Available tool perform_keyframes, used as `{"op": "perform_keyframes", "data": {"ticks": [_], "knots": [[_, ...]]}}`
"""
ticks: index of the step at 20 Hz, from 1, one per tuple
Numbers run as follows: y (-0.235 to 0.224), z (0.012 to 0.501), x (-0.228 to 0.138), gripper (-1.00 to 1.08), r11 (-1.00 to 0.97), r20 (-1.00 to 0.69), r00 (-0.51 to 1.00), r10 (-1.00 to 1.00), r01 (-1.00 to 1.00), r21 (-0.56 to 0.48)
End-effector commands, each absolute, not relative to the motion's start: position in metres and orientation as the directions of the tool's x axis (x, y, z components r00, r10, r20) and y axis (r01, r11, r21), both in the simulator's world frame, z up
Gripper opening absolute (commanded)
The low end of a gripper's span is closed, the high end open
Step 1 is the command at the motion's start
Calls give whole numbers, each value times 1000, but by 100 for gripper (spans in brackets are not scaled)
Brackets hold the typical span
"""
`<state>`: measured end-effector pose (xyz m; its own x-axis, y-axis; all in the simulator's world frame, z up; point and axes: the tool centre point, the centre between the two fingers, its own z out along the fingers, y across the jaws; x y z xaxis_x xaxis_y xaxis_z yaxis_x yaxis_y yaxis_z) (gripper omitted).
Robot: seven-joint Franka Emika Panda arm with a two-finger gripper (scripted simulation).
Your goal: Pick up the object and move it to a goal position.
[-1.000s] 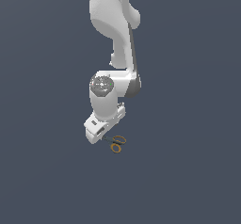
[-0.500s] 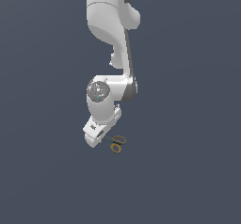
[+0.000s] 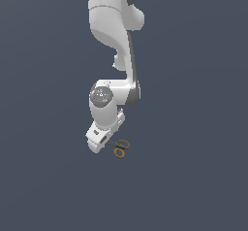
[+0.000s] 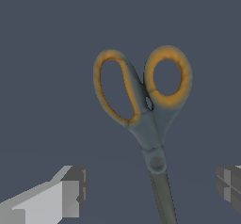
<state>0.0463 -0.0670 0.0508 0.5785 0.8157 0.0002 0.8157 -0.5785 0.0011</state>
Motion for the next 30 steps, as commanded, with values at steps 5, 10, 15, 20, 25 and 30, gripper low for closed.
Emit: {"op": "perform_keyframes", "data": {"ticks": [5,10,15,20,25,30], "knots": [[-67,20,45,100,-576,0,576,817,817,0],[-67,8,46,100,-576,0,576,818,818,0],[-67,8,46,-100,-576,0,576,818,818,0],[-67,8,46,-100,-576,0,576,818,818,0],[-66,10,46,-100,-574,1,574,819,819,0],[-69,21,42,-100,-574,1,574,819,819,0]]}}
